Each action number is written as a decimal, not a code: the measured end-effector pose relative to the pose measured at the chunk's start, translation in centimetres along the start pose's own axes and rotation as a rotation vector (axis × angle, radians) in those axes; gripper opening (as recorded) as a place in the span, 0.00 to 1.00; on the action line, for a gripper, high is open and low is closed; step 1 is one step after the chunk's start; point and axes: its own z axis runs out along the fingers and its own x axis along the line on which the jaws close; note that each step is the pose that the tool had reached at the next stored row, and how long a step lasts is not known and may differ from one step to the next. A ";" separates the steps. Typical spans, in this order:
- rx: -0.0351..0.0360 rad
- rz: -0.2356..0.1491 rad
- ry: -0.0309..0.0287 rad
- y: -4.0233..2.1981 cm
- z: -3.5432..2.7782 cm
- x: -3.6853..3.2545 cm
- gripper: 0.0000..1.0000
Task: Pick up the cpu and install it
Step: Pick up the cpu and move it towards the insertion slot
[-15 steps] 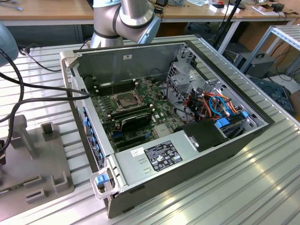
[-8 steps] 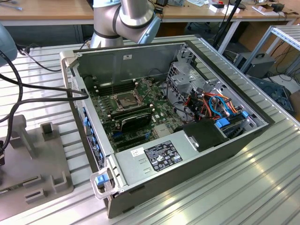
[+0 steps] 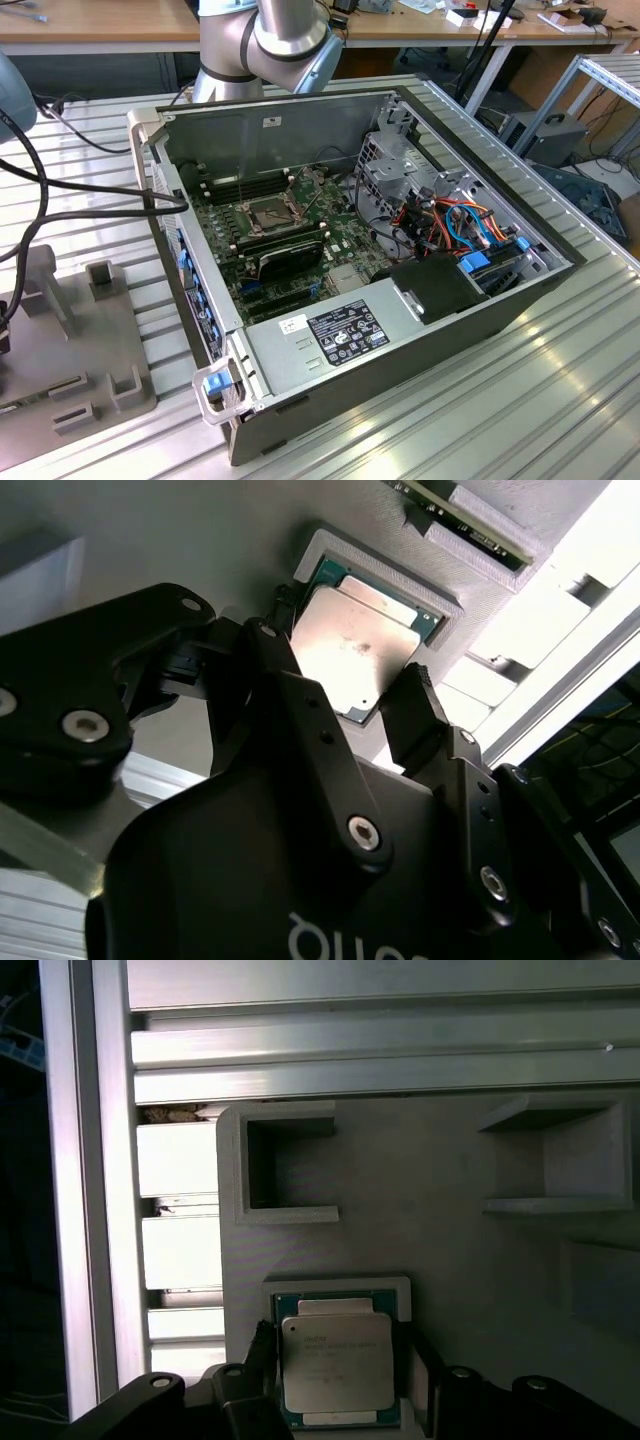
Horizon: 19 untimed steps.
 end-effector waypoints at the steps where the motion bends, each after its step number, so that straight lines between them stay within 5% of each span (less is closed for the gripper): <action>1: -0.0001 0.000 -0.0001 0.00 0.02 0.00 0.62; 19: -0.0002 0.000 -0.0002 0.00 -0.02 0.00 0.62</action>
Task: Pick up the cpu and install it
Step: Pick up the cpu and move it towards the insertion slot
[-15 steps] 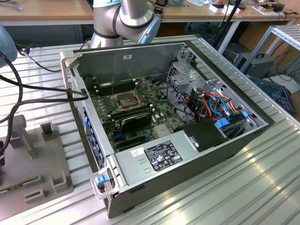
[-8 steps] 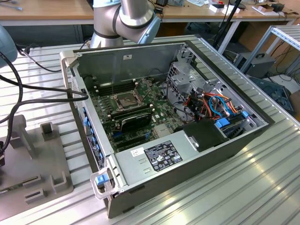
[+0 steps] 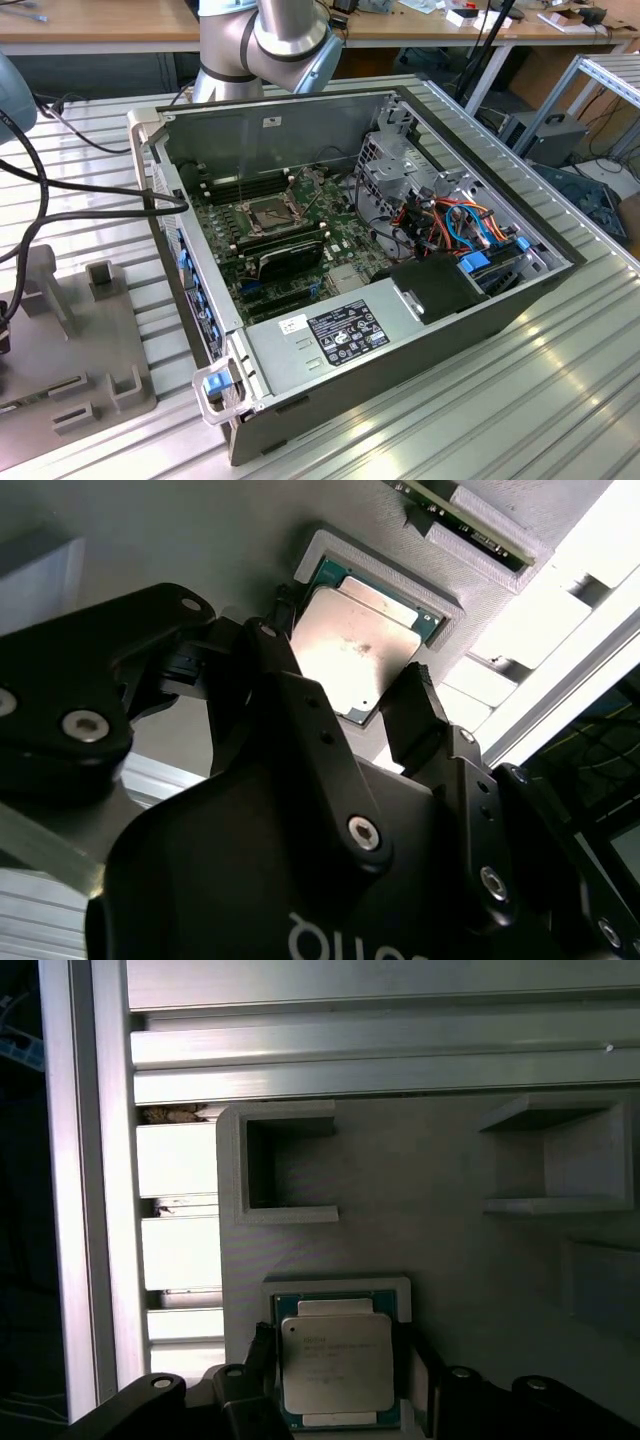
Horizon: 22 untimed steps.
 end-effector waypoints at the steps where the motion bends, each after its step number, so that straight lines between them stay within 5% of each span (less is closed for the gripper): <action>1: 0.0000 0.000 0.0000 0.00 0.00 0.00 0.62; 22: 0.0001 0.000 0.0002 0.00 -0.05 0.07 0.62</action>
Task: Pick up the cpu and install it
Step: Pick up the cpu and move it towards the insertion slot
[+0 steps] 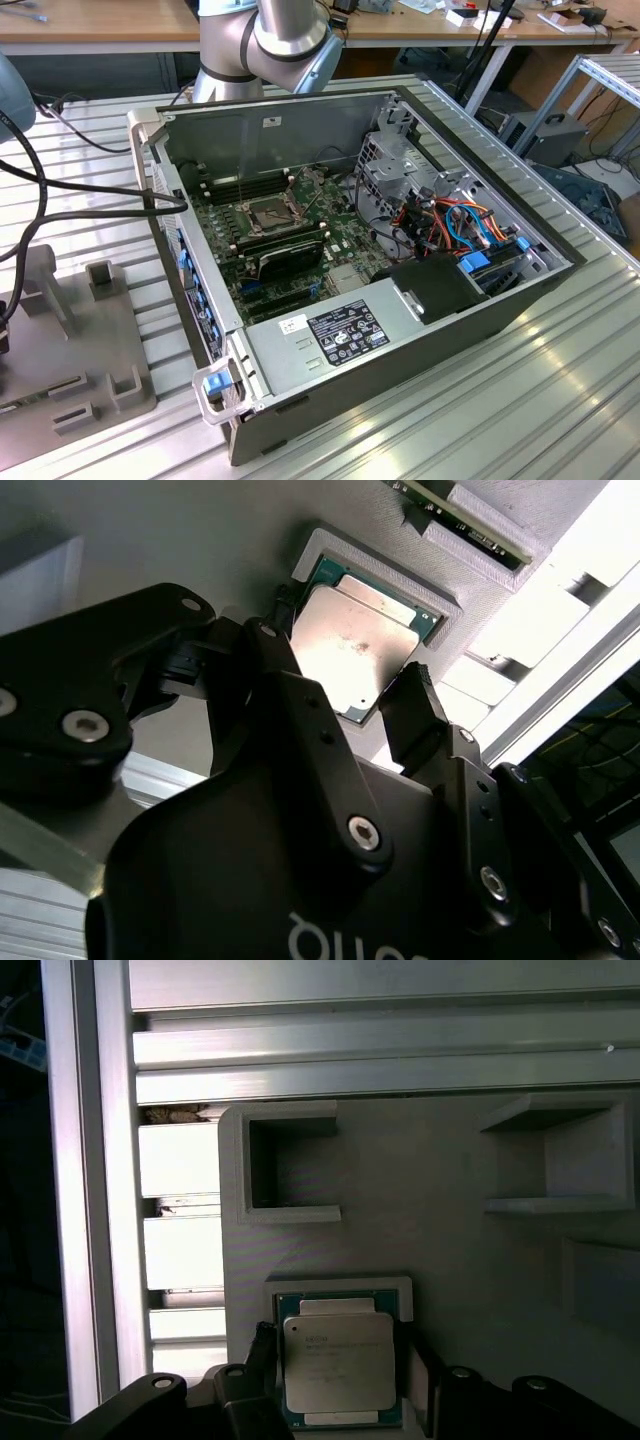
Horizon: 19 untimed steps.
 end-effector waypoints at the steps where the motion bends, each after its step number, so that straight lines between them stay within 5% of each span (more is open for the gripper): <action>1: 0.0000 0.000 -0.0001 0.00 0.00 0.00 0.62; 6: 0.0002 0.000 0.0002 0.00 -0.01 -0.01 0.55; 19: -0.0004 0.000 -0.0006 0.01 -0.20 -0.03 0.55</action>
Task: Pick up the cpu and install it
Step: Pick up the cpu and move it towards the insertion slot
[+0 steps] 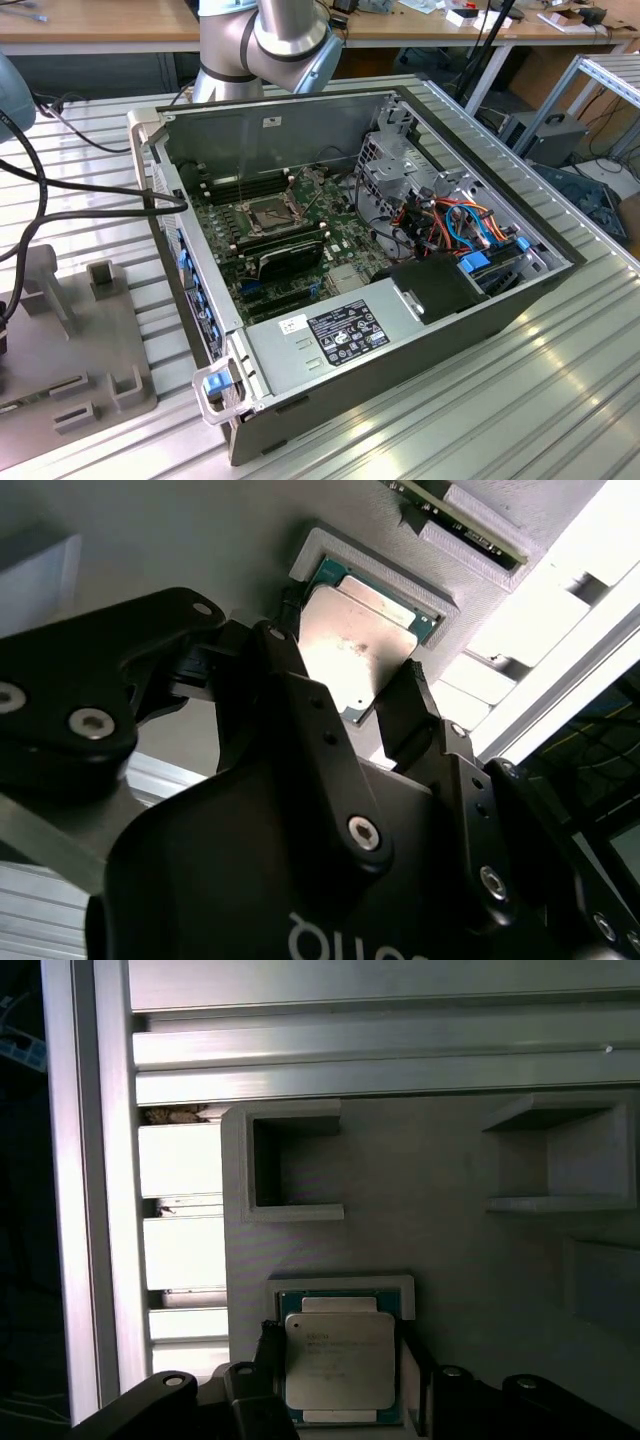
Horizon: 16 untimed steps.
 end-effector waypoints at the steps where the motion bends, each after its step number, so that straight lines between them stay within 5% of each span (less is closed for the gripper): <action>1: 0.0004 0.000 0.0005 0.00 -0.25 0.01 0.55; 11: 0.0005 0.000 0.0005 0.01 -1.69 0.02 0.55; 16: 0.0006 0.000 0.0002 0.03 -3.23 0.03 0.55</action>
